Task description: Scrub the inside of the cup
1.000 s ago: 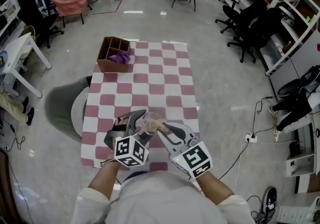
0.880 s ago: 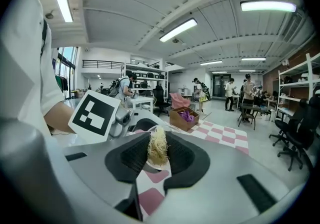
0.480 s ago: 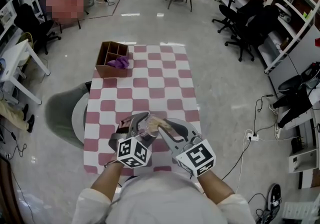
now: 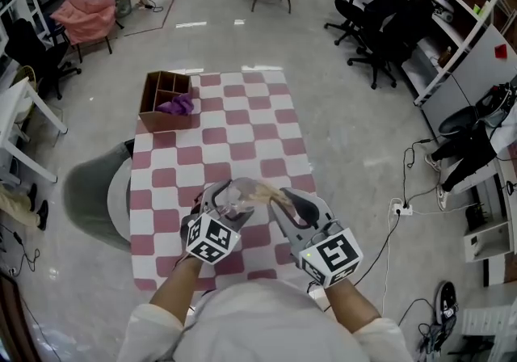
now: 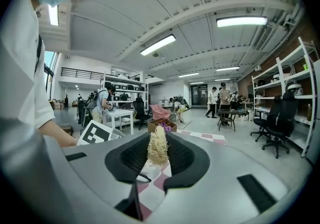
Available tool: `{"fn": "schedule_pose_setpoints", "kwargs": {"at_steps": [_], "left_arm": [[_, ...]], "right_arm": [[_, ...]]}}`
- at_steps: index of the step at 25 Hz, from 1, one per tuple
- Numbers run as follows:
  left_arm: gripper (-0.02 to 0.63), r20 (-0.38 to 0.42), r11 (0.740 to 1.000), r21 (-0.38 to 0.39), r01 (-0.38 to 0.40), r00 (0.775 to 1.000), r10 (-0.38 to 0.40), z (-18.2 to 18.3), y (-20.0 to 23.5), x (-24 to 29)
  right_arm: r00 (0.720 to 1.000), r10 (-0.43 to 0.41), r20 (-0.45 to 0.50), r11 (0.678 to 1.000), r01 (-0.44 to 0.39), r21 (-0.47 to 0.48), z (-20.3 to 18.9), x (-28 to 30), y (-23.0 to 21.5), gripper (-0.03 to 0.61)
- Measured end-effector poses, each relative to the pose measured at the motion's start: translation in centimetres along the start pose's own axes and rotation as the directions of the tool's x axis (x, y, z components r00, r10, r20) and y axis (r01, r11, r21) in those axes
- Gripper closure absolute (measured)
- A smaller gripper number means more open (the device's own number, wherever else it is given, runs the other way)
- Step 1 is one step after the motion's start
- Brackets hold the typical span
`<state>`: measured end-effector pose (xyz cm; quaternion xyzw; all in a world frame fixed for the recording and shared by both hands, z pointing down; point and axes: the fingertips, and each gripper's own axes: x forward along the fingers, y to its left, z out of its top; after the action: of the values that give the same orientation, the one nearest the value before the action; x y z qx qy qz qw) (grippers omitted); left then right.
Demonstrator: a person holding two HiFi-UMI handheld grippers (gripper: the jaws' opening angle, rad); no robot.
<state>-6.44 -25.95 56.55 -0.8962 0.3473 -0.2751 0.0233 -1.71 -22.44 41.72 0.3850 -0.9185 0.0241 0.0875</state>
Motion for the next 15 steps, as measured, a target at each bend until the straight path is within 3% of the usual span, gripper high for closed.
{"fn": "schedule_pose_setpoints", "kwargs": {"at_steps": [15], "left_arm": [[0.268, 0.000, 0.980, -0.199, -0.024, 1.000, 0.025, -3.9, 3.5, 3.8]], "right_arm": [[0.995, -0.075, -0.072, 0.995, 0.080, 0.063, -3.4, -1.6, -1.4, 0.472]]}}
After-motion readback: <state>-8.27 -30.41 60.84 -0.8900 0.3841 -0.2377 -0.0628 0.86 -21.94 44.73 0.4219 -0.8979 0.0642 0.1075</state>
